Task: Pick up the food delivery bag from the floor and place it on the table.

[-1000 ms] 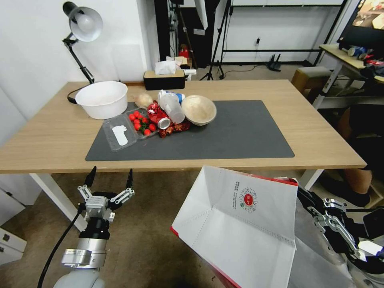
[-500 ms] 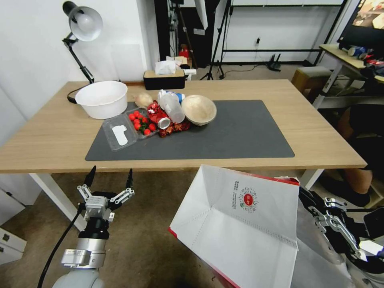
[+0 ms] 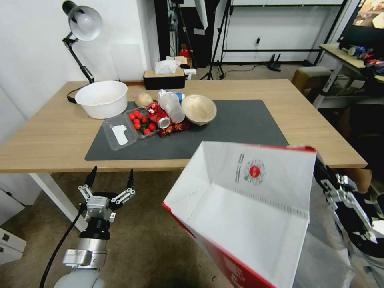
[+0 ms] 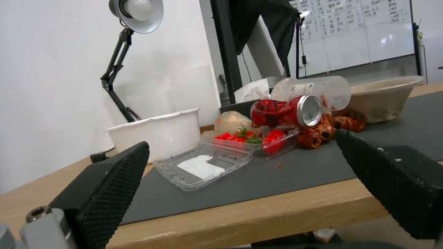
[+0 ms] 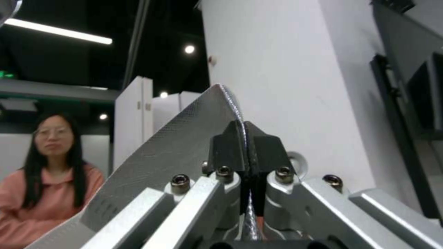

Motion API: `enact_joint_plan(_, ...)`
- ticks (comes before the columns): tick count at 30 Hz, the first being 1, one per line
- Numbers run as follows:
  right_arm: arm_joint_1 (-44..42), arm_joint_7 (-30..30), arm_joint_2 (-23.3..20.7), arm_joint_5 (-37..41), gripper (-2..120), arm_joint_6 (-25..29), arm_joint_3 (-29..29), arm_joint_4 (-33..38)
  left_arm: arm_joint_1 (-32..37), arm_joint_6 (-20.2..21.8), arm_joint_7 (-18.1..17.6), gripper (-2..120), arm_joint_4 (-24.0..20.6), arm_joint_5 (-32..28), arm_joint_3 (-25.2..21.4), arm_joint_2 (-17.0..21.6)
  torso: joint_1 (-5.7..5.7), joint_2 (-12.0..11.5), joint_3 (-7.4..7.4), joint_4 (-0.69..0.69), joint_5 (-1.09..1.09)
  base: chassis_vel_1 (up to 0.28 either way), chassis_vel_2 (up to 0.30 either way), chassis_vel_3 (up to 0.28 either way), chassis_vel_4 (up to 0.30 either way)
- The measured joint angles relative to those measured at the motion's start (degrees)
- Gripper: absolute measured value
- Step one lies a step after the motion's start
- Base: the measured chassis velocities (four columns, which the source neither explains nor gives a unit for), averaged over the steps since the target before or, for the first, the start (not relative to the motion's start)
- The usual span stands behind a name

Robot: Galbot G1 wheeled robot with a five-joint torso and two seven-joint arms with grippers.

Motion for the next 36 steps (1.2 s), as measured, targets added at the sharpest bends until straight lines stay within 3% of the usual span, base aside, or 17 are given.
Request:
enact_joint_plan(1, 0.46, 4.32, -0.76, 0.87, 0, 1.03, -0.68, 1.64, -0.01, 0.01, -0.02, 100, 0.06, 0.16, 0.02, 0.00, -0.01, -0.02, -0.01, 0.00, 0.01, 0.000, 0.000, 0.000, 0.000)
enact_joint_plan(5, 1.28, 10.56, -2.07, 1.51, 0, 2.41, -1.63, 3.63, -0.05, -0.09, -0.01, 100, 0.28, 0.85, 0.01, -0.06, -0.02, -0.05, -0.03, 0.00, 0.00, 0.000, 0.000, 0.000, 0.000)
enact_joint_plan(8, 2.81, 19.50, -4.14, 1.92, 0, 4.97, -2.91, 5.82, -0.07, -0.19, 0.05, 100, 0.32, 1.22, 0.17, -0.14, -0.03, -0.09, -0.05, 0.00, 0.00, 0.000, 0.000, 0.000, 0.000)
enact_joint_plan(14, 5.41, 26.26, -5.75, 2.21, 0, 6.35, -3.31, 6.73, -0.19, -0.18, 0.07, 100, 0.51, 1.34, 0.38, -0.19, -0.04, -0.11, -0.06, 0.00, 0.00, 0.000, 0.000, 0.000, 0.000)
enact_joint_plan(22, 11.43, 41.26, -8.88, 0.92, 0, 8.03, -5.23, 7.43, -0.32, -0.16, 0.15, 100, 1.00, 1.56, 0.77, -0.34, -0.07, -0.15, -0.08, 0.00, 0.00, 0.000, 0.000, 0.000, 0.000)
enact_joint_plan(36, 18.55, 53.95, -12.63, 3.23, 0, 8.52, -5.67, 5.27, -0.13, -0.05, 0.21, 100, 1.02, 2.16, 0.94, -0.54, -0.07, -0.17, -0.10, 0.00, 0.01, 0.000, 0.000, 0.000, 0.000)
